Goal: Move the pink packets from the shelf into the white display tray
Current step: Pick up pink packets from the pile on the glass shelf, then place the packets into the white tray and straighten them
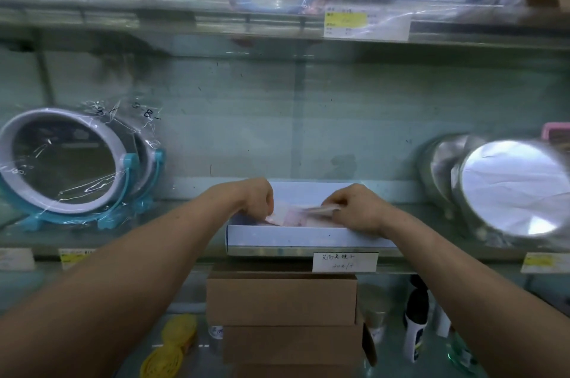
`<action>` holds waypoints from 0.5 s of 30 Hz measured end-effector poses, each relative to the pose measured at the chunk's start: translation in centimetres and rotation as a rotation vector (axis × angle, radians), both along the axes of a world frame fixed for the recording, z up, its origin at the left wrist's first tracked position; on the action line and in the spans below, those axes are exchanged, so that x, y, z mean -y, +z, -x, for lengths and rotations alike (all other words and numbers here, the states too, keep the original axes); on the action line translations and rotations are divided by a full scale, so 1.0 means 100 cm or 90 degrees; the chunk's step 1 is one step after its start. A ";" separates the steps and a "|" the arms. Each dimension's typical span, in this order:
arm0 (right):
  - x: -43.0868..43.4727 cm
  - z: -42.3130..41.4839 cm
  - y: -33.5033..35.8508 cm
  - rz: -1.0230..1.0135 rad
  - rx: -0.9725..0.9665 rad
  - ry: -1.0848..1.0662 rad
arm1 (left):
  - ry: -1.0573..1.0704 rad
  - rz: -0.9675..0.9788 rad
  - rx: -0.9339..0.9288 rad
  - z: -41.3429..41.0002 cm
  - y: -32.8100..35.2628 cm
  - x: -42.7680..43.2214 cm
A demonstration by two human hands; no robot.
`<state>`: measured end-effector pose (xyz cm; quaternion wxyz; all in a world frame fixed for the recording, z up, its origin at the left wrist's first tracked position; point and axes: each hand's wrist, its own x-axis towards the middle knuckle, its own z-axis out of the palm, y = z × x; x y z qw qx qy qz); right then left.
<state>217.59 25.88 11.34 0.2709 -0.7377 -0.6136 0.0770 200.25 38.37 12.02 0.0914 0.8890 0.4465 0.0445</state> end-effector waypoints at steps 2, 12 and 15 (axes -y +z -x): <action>0.002 0.001 0.000 0.018 -0.036 0.008 | 0.007 -0.011 -0.030 -0.001 -0.005 -0.003; -0.006 -0.001 -0.003 0.032 -0.051 -0.011 | 0.024 0.033 -0.135 -0.008 0.000 -0.012; -0.009 -0.002 -0.005 0.013 -0.060 -0.019 | 0.025 0.012 -0.168 -0.020 0.006 -0.004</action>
